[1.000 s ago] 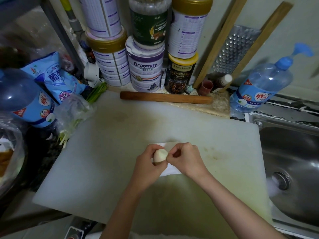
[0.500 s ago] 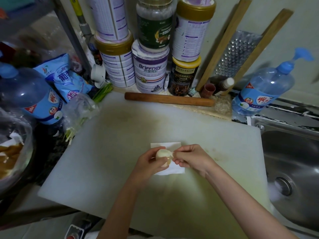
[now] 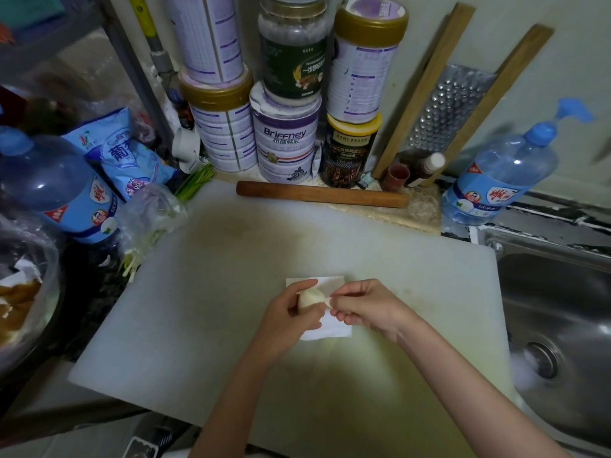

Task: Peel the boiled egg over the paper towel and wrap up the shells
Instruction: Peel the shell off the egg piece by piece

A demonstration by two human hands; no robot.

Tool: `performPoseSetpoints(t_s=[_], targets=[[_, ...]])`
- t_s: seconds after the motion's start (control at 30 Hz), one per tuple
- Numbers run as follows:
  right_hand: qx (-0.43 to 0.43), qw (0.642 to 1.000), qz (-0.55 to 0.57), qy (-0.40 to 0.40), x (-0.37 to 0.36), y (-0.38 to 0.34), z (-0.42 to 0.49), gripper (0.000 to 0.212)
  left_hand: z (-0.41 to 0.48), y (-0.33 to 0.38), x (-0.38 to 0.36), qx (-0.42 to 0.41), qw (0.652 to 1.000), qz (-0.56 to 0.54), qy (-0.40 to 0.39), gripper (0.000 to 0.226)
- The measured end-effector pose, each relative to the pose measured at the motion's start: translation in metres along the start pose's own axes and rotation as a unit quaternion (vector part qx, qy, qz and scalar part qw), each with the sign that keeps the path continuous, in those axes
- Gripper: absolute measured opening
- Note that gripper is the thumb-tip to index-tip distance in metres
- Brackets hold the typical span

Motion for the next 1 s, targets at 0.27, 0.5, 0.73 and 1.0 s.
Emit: performPoseSetpoints(t_s=[0.27, 0.5, 0.73, 1.0], targets=[[-0.021, 0.998, 0.050, 0.019, 0.018, 0.005, 0.009, 0.013, 0.001, -0.002, 0.011, 0.052, 0.991, -0.117, -0.042, 0.029], [0.089, 0.964, -0.221, 0.120, 0.011, -0.002, 0.019, 0.016, 0.005, -0.012, 0.021, 0.065, 0.989, -0.135, -0.008, 0.040], [0.160, 0.927, -0.318, 0.118, -0.008, -0.009, 0.017, 0.014, 0.003, -0.009, 0.028, 0.036, 0.994, -0.096, 0.047, 0.027], [0.177, 0.947, -0.225, 0.147, -0.005, -0.023, 0.004, 0.020, 0.001, 0.001, 0.030, -0.017, 0.996, -0.030, 0.082, 0.034]])
Point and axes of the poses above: each hand's wrist, its own z-axis towards the middle knuckle, its own x-axis out of the back of the hand, y = z × x, the point moved 7 cm from there along z, towards the middle knuckle, and after that the axes turned 5 degrees about x, right-handed, at the moved point
